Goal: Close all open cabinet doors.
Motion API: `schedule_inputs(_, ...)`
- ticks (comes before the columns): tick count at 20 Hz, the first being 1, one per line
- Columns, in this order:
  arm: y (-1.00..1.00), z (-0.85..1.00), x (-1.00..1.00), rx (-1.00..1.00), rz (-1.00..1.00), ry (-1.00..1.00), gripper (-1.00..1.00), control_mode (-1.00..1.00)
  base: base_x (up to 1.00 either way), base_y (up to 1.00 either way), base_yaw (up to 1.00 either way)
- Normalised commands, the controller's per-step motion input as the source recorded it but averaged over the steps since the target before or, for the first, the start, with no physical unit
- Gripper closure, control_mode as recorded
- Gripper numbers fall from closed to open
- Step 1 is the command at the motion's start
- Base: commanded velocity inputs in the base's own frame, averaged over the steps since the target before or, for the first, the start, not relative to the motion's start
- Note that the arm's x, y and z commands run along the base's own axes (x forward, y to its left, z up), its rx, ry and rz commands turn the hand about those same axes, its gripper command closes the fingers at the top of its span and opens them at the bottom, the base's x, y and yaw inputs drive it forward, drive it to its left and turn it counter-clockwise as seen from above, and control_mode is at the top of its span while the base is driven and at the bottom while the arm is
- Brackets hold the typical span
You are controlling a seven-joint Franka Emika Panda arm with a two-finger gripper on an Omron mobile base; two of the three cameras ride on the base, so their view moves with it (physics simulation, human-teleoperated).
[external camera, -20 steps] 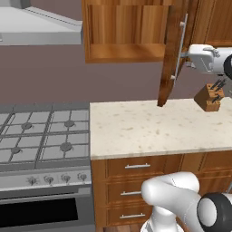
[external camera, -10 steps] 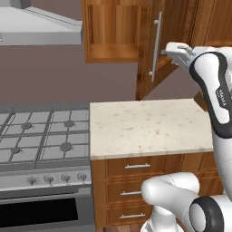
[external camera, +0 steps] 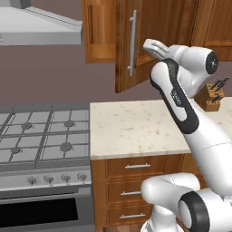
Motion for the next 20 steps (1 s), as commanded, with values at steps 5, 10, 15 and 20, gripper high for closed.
schedule_inputs(5, 0.24, 0.00, 0.40, 0.00, -0.22, 0.02, -1.00, -1.00, 0.00, 0.00, 0.00)
schedule_inputs(10, 0.00, 0.00, 0.27, 0.00, -0.06, 0.08, -1.00, -1.00, 0.00, 0.00, 0.00)
schedule_inputs(15, 0.00, 0.05, 0.46, 0.00, -0.06, 0.16, -1.00, -1.00, 0.00, 0.00, 0.00)
schedule_inputs(20, 0.00, 0.00, 0.72, -0.02, -0.09, 0.09, -1.00, -1.00, 0.00, 0.00, 0.00)
